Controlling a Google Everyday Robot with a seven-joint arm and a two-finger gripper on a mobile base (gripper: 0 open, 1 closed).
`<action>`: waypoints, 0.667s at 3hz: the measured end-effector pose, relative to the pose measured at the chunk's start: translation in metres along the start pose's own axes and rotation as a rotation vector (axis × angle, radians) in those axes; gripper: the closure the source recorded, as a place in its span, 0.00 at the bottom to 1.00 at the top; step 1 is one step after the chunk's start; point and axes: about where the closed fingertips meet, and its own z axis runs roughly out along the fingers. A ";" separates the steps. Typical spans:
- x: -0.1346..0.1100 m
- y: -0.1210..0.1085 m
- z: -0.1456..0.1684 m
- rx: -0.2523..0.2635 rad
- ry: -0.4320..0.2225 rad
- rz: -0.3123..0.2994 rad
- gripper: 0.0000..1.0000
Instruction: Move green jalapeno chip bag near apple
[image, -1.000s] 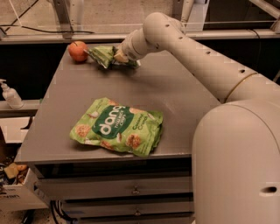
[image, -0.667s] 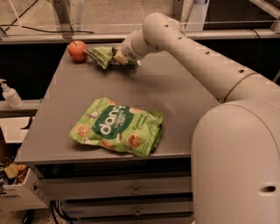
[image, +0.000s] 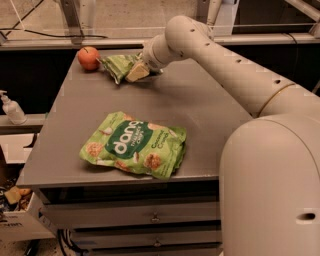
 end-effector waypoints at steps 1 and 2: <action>0.000 -0.002 -0.010 0.000 -0.014 0.008 0.00; 0.011 -0.002 -0.034 -0.012 -0.018 0.036 0.00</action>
Offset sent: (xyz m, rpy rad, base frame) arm -0.0362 -0.0773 0.0275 0.0611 0.0594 -0.0293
